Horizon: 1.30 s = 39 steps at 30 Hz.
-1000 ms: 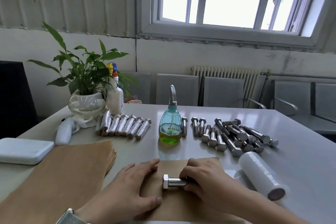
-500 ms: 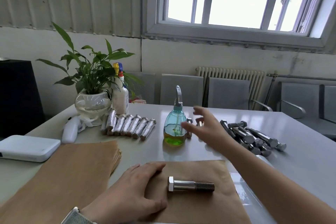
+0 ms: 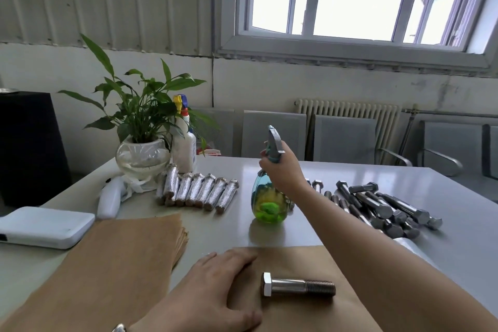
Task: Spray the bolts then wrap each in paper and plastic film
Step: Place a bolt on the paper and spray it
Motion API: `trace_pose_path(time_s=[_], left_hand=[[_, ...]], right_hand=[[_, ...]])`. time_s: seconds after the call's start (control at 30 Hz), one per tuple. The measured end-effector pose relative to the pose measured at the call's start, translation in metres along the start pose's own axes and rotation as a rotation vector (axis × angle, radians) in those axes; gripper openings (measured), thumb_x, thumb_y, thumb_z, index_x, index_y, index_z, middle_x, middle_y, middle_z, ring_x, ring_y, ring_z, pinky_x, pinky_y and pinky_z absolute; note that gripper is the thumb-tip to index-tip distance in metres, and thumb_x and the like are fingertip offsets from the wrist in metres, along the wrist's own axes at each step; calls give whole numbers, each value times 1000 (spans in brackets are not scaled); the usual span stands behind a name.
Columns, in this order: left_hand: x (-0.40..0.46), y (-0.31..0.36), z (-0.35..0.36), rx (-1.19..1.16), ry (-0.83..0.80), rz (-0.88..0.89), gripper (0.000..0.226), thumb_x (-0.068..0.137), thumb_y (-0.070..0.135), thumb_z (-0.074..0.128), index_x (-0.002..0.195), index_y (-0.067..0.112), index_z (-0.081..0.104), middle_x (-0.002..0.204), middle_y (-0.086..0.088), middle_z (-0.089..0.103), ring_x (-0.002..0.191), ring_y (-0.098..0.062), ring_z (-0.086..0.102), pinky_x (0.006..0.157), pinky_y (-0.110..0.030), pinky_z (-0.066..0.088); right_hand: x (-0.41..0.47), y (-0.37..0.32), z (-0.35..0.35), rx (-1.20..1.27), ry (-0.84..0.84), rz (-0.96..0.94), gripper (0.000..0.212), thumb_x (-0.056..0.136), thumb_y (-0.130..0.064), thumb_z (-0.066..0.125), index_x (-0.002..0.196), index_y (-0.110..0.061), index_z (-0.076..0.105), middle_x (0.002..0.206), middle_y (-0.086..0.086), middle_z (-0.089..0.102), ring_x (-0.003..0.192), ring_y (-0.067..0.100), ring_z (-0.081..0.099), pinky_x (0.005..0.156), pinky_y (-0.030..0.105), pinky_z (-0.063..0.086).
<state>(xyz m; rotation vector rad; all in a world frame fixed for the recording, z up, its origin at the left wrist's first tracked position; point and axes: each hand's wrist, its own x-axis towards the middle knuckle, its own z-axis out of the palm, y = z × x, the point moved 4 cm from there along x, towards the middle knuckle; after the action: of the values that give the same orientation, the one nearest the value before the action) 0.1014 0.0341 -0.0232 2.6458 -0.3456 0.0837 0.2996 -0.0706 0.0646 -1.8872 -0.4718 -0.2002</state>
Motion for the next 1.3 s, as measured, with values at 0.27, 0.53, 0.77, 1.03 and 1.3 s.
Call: trace_pose_path(time_s=[0.27,0.53,0.77,1.03,1.3], left_hand=[[-4,0,0,12,47,-1,81,79,62,62,147,46,21,147,33,25,133,11,24,116,-16,9],[-5,-1,2,16,75,28,79,80,59,65,147,43,25,144,29,31,130,10,28,100,0,9],[-6,2,1,10,54,22,75,81,57,65,145,43,27,138,31,31,118,15,27,88,11,3],[-6,1,1,20,62,35,77,81,58,64,146,43,27,143,30,32,126,11,29,98,0,11],[-5,0,2,20,73,51,75,80,59,65,144,45,28,140,33,33,119,17,28,93,7,7]], right_hand=[[-97,-74,-90,-198,-707,272,32,69,-18,77,99,-19,66,82,-2,75,75,22,75,61,27,59],[-181,-24,-113,-512,-930,548,23,78,-25,77,82,-43,64,70,-27,69,56,-10,63,54,8,47],[-185,-28,-97,-514,-890,608,21,83,-12,68,101,-13,57,87,2,75,59,19,70,57,25,57],[-190,-22,-128,-580,-816,683,30,73,-17,77,101,-18,68,104,7,74,65,20,71,69,34,61],[-191,-11,-142,-531,-824,730,30,76,-14,74,104,-15,64,106,10,73,69,23,71,71,35,59]])
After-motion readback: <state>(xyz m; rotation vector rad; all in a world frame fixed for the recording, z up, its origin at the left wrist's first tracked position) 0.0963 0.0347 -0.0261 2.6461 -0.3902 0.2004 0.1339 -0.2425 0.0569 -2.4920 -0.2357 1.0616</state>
